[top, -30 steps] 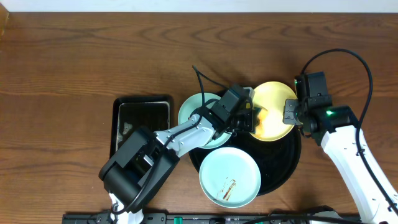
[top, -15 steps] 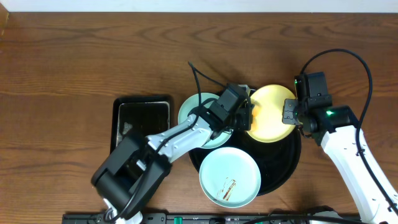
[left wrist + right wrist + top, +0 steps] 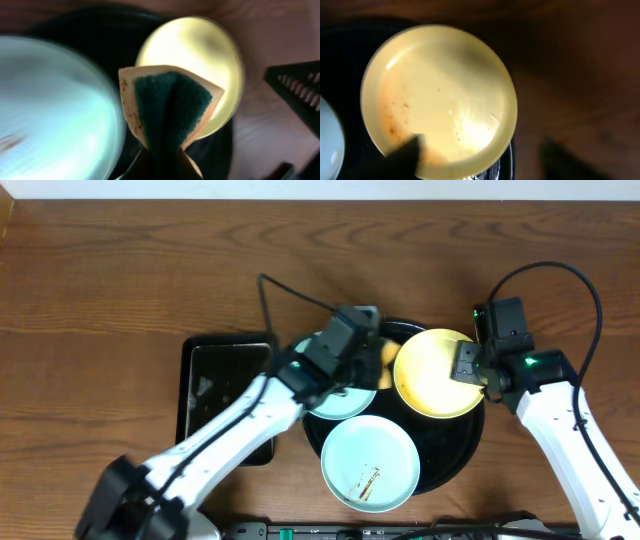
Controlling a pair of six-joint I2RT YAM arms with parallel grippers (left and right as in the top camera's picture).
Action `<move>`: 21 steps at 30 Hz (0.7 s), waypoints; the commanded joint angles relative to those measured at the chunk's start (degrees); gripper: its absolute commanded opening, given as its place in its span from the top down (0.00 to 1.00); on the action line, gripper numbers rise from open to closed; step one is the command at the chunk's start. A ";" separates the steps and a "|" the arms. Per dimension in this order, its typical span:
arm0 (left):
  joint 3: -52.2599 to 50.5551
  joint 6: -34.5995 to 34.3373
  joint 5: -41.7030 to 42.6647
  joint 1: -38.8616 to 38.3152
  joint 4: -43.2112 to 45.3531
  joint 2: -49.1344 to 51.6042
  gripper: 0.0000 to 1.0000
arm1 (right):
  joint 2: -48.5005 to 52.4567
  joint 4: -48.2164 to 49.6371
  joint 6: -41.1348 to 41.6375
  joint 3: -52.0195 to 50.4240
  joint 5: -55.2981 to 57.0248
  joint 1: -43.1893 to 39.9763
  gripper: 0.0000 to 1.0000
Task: Clean dirty plates on tray and stack at the side
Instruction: 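Lower the yellow plate with the right gripper and withdraw the left gripper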
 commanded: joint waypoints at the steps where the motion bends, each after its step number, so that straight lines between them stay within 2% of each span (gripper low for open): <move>1: 0.94 3.39 -9.40 3.15 -8.70 -3.63 0.93 | 0.63 -2.29 8.41 0.83 0.92 -1.60 0.01; 3: 0.94 4.52 -13.53 4.87 -14.32 -4.44 0.93 | 1.70 -3.61 9.97 0.81 1.05 -1.81 0.01; 6: 0.46 7.43 -14.40 6.93 -17.55 -4.35 0.92 | 3.82 -5.46 13.42 0.81 2.16 -2.14 0.04; 9: -0.68 8.13 -14.36 8.02 -17.59 -4.31 0.93 | 6.05 -5.92 14.86 0.81 2.16 -2.69 0.10; 15: -1.75 9.73 -14.36 8.07 -17.07 -4.26 0.93 | 10.51 -5.35 16.48 0.81 -0.22 -3.65 0.08; 21: -1.77 11.69 -14.36 8.07 -17.07 -4.26 0.93 | 13.03 -4.31 22.40 0.81 -2.36 -3.65 0.06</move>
